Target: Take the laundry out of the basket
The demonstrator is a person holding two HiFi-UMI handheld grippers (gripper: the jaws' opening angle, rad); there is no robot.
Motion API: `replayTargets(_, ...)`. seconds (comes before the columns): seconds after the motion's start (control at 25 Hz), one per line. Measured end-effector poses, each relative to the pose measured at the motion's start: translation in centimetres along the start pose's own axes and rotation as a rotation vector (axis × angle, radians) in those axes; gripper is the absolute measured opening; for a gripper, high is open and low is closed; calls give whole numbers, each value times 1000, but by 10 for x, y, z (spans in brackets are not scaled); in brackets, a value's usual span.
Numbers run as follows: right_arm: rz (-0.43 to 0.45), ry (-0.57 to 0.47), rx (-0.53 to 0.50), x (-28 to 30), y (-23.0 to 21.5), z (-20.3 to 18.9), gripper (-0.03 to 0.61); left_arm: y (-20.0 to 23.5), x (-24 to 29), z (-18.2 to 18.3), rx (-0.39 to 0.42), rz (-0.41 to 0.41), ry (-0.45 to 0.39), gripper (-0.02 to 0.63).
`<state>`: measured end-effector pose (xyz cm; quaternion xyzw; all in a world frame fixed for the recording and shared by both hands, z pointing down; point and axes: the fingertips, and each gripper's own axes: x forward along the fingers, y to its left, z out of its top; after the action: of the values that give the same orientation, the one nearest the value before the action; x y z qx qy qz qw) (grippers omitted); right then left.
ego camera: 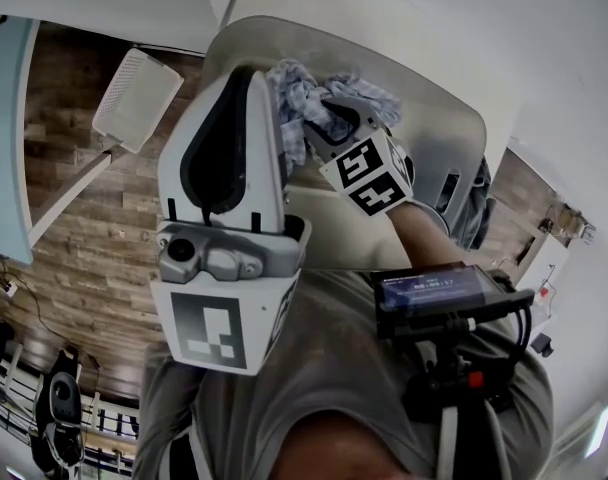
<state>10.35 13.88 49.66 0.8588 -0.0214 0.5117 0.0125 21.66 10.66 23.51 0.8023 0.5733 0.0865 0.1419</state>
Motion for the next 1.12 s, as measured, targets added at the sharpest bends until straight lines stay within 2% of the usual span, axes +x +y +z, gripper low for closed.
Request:
replayTargets(0.2,15,-23,24,-3,-8,10,100,3,3,3,-14,21,-10,9)
replayTargets(0.48,-18,-222,75,-32,-29,59,91,5,2,6,11,32,-24,9)
replayTargets(1.12,-221,-615,63,-133,-97,147,91,1,3,12,83,11,-57,9)
